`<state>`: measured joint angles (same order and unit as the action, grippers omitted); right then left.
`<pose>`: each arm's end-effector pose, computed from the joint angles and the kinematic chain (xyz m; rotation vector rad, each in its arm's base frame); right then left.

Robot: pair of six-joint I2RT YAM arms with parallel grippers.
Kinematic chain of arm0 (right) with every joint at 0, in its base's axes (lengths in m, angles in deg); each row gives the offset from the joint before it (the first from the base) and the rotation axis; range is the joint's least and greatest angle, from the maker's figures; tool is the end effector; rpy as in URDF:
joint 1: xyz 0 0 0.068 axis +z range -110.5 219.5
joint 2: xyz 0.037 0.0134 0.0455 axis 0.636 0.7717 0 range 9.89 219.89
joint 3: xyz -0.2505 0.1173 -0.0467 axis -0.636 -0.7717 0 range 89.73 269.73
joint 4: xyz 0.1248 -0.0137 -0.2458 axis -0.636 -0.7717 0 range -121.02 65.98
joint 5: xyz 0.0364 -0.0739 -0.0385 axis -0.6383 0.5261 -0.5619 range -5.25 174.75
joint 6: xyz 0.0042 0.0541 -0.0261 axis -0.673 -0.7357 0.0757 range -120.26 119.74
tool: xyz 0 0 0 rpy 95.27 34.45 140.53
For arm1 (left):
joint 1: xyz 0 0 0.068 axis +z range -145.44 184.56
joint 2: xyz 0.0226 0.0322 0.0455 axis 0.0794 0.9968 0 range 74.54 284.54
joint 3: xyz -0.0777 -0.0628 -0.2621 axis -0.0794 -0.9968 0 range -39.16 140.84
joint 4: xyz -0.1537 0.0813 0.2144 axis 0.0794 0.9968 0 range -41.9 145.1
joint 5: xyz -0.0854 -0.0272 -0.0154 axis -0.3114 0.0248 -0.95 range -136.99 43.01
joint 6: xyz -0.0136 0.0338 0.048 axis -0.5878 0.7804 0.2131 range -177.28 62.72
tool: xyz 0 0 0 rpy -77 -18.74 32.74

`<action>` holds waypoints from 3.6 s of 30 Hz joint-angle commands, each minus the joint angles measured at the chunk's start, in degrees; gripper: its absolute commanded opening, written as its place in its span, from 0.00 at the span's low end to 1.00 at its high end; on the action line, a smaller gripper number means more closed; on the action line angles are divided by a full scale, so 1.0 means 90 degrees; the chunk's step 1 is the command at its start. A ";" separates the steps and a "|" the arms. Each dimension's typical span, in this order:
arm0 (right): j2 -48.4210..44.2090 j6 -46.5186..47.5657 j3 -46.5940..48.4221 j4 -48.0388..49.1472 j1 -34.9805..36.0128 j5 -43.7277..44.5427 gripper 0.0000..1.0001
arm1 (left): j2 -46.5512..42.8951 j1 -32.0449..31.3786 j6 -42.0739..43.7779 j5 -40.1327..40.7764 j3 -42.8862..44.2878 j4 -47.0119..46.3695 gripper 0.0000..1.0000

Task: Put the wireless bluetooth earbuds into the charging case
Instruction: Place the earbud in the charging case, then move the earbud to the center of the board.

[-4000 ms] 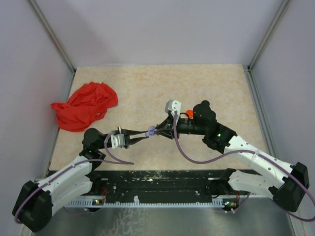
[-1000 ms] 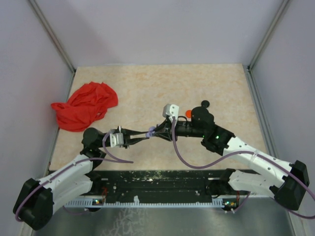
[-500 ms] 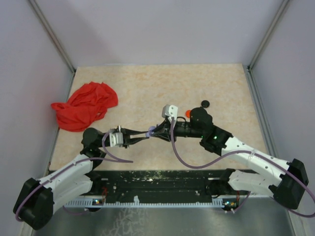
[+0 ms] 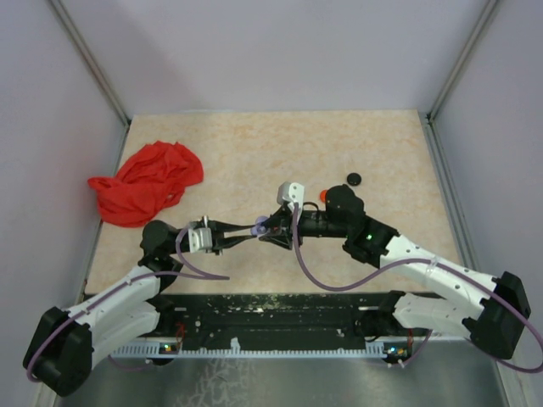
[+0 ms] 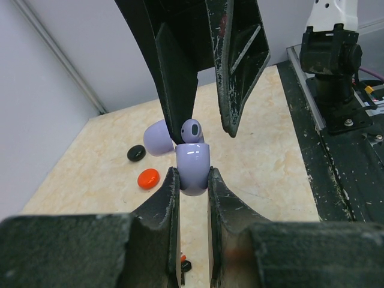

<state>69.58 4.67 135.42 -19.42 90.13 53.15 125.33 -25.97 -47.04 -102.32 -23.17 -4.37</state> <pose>0.1472 0.2163 0.3253 -1.2077 1.3758 1.0505 0.1458 -0.1285 0.2550 1.2090 0.8148 -0.8966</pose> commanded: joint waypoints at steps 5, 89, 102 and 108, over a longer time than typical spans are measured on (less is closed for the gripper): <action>-0.0470 0.0135 0.0013 0.0166 0.0051 0.0494 0.44 | -0.0025 -0.0026 -0.0045 -0.0210 0.0079 -0.0230 0.00; 0.5596 -0.0146 0.3175 -0.2778 -0.0954 0.5038 0.16 | -0.1046 -0.0018 0.1158 0.3296 0.0284 0.1484 0.00; 0.5029 -0.1022 0.2561 -0.3629 -0.1072 0.5564 0.06 | -0.0987 -0.0020 0.1106 0.3166 0.0302 0.1484 0.00; 0.4599 -0.1484 0.2092 -0.3694 -0.1135 0.4762 0.17 | -0.0977 -0.0021 0.1081 0.3091 0.0312 0.1489 0.00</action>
<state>115.26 -4.45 156.71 -50.76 80.53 101.13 116.56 -25.99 -36.50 -73.34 -22.23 9.99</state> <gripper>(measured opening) 0.168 0.205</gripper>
